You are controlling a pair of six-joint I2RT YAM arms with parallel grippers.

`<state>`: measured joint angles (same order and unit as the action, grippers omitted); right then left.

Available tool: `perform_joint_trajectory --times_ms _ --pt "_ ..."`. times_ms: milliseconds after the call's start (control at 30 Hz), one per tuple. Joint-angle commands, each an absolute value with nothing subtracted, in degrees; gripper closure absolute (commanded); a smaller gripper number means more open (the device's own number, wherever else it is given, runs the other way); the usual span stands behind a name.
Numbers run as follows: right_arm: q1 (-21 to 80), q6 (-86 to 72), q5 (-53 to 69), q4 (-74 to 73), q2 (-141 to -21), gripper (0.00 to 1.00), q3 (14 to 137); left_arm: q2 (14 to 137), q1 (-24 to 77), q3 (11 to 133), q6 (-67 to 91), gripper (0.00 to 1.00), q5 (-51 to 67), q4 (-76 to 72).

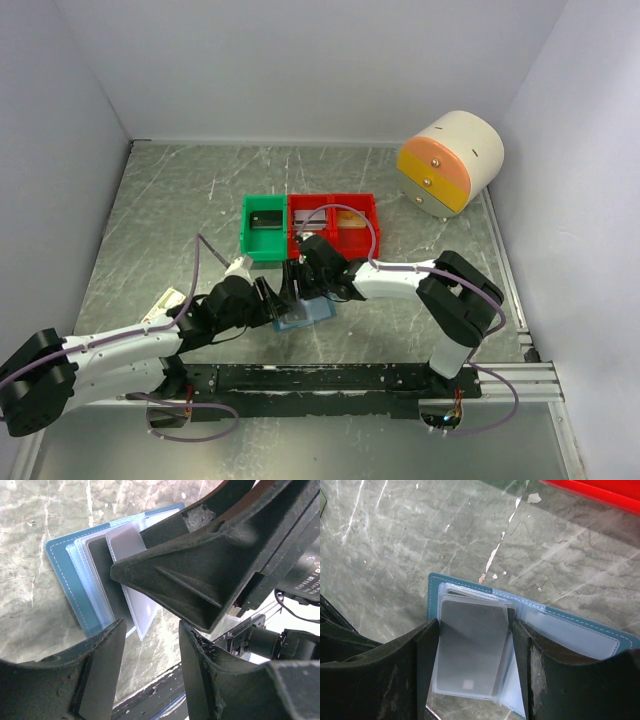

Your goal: Take the credit cards out of the card holder

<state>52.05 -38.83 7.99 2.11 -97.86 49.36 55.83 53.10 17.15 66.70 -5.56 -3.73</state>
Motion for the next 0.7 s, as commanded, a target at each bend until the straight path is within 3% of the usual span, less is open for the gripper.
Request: perform_joint_trajectory --times_ms 0,533,667 --pt "51.66 -38.85 7.99 0.34 -97.31 0.41 47.97 56.56 53.53 18.84 65.07 0.42 -4.42 -7.73" --pt "51.14 -38.91 8.94 1.43 -96.67 0.4 46.96 65.06 53.53 19.45 66.06 0.53 -1.62 -16.18" --pt "50.83 -39.02 9.7 2.18 -96.02 0.41 46.35 66.89 53.53 19.92 66.8 0.65 -1.53 -15.71"
